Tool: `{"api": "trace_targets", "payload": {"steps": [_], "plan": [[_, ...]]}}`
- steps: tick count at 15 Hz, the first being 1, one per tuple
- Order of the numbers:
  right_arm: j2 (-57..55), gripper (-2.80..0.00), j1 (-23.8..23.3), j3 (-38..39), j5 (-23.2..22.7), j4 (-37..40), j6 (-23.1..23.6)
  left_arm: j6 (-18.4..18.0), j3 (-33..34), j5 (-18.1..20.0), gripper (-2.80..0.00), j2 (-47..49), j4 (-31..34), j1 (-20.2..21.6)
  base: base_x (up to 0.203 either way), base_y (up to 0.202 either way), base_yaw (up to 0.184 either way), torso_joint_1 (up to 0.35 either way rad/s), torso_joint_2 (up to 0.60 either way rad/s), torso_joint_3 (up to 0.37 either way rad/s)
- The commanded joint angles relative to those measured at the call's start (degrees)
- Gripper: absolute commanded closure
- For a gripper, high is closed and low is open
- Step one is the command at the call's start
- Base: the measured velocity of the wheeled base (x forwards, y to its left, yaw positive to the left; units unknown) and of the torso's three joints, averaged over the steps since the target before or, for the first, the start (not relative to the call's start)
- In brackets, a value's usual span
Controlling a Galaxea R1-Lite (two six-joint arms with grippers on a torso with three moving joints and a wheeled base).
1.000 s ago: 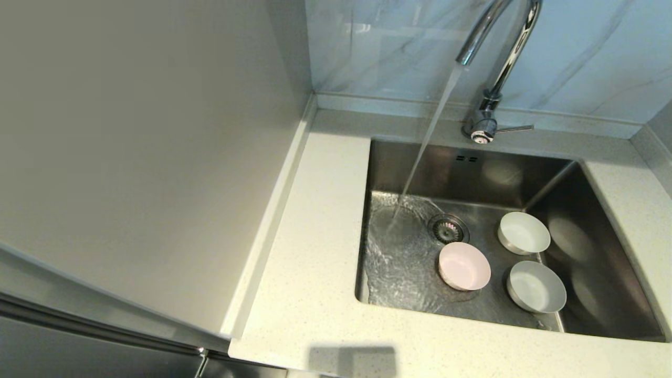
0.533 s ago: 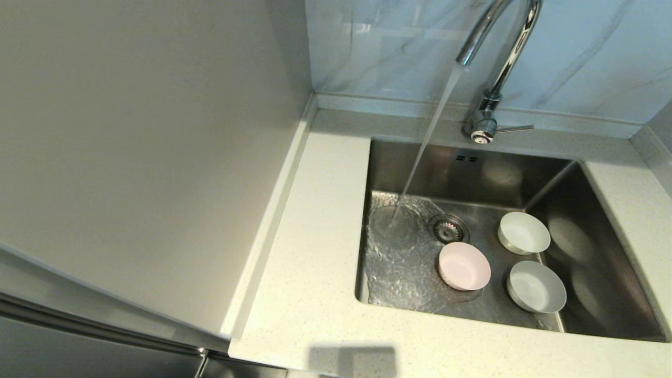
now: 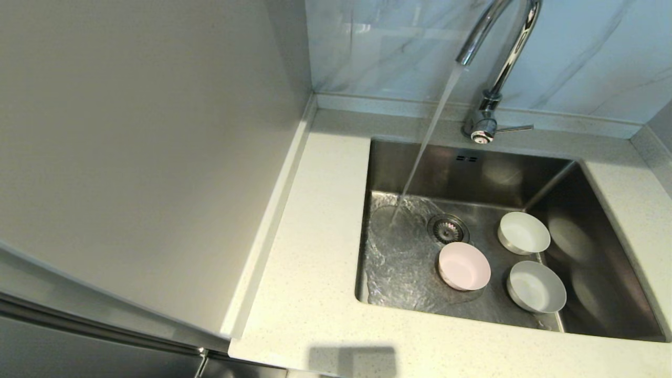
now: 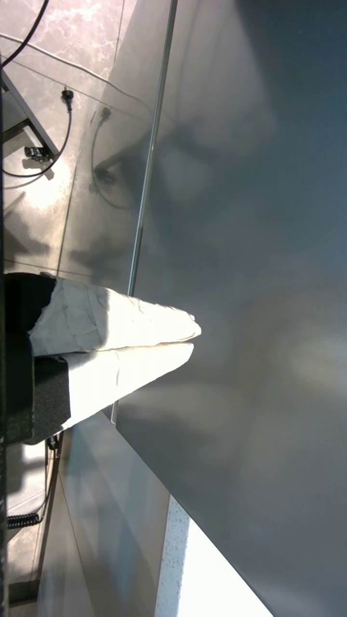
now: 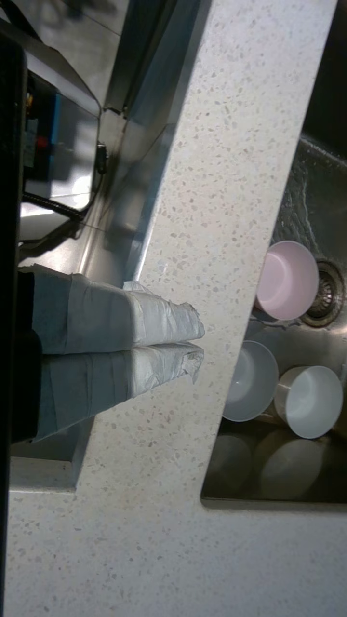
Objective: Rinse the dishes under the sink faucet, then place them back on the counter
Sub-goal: Turn off the faucet
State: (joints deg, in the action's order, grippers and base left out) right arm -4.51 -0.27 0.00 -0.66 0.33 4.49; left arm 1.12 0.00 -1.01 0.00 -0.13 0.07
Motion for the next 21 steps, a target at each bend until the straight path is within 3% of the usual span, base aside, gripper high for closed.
{"api": "trace_targets", "payload": {"steps": [1, 6, 11, 13, 16, 18, 21], "plan": [[-5.6, 0.0, 0.0, 0.0, 0.0, -0.1, -0.1, 0.0, 0.0, 0.0, 0.0, -0.2, 0.0, 0.0, 0.0, 0.0, 0.0, 0.0, 0.0, 0.0], [-27.0, 0.0, -0.1, -9.2, 0.2, -6.8, -4.0, 0.1, 0.0, 0.0, 0.0, -0.2, 0.0, 0.0, 0.0, 0.0, 0.0, 0.0, 0.0, 0.0], [-53.4, 0.0, -0.1, -31.8, 0.3, -9.0, -18.1, 0.0, 0.0, 0.0, 0.0, -0.2, 0.0, 0.0, 0.0, 0.0, 0.0, 0.0, 0.0, 0.0], [-61.6, 0.0, -0.1, -37.8, 0.3, -11.5, -21.7, 0.0, 0.0, 0.0, 0.0, -0.2, 0.0, 0.0, 0.0, 0.0, 0.0, 0.0, 0.0, 0.0], [-72.9, 0.0, -0.1, -42.4, 1.7, -21.7, -22.6, 0.0, 0.0, 0.0, 0.0, -0.2, 0.0, 0.0, 0.0, 0.0, 0.0, 0.0, 0.0, 0.0], [-79.4, 0.0, -0.1, -45.5, 2.5, -28.7, -20.5, 0.1, 0.0, 0.0, 0.0, -0.2, 0.0, 0.0, 0.0, 0.0, 0.0, 0.0, 0.0, 0.0], [-86.2, 0.0, 0.0, -52.8, 2.7, -31.5, -17.7, 0.0, 0.0, 0.0, 0.0, -0.2, 0.0, 0.0, 0.0, 0.0, 0.0, 0.0, 0.0, 0.0]]}}
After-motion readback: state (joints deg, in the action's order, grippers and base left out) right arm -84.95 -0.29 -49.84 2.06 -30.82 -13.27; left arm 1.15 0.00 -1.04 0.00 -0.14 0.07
